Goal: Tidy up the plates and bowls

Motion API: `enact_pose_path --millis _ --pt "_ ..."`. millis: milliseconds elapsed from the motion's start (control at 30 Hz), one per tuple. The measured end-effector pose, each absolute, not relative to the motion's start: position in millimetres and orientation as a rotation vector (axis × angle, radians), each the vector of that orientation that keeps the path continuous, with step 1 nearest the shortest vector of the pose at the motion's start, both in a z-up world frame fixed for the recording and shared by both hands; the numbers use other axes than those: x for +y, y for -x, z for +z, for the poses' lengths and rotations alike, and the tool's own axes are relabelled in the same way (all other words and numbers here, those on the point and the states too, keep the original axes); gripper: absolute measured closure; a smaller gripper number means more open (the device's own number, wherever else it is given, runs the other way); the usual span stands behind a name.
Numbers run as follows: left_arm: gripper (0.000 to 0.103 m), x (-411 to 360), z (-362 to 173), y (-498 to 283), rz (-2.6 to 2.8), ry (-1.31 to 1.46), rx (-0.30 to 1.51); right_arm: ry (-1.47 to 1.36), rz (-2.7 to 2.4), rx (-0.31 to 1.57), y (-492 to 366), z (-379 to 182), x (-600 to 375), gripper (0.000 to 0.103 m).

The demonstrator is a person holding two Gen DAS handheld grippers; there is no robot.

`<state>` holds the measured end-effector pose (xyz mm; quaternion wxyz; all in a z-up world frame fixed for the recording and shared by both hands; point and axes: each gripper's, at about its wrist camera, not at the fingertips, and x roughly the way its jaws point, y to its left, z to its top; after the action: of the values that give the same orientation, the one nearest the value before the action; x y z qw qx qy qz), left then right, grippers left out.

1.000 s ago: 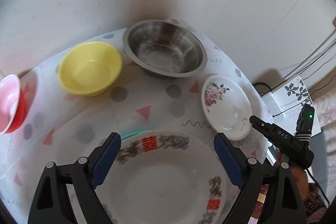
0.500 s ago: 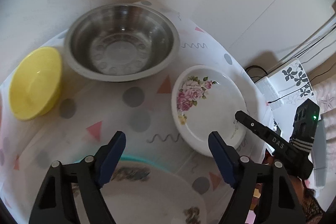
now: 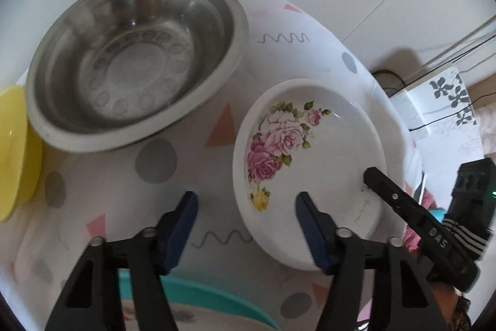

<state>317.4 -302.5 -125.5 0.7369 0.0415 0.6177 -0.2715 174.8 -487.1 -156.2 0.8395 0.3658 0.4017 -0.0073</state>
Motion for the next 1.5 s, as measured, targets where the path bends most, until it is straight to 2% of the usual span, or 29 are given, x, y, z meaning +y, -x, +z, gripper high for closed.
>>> enact_pose_path --millis 233,367,633,1033,1500 --pt "0.054 -323 -131 -323 -0.617 -0.149 1.352 -0.708 -0.015 0.853 -176 -152 -481 0.089" --pt "0.069 -335 -131 -322 -0.643 -0.190 1.333 -0.702 -0.019 0.856 -178 -152 -481 0.092" --pt "0.069 -343 -133 -321 -0.652 -0.201 1.331 -0.681 -0.026 0.882 -183 -149 -480 0.091" --pt "0.071 -319 -112 -305 -0.700 -0.197 1.295 -0.723 -0.026 0.886 -167 -148 -480 0.091" --pt "0.071 -276 -75 -282 -0.701 -0.130 1.237 -0.690 0.020 0.860 -151 -120 -467 0.091"
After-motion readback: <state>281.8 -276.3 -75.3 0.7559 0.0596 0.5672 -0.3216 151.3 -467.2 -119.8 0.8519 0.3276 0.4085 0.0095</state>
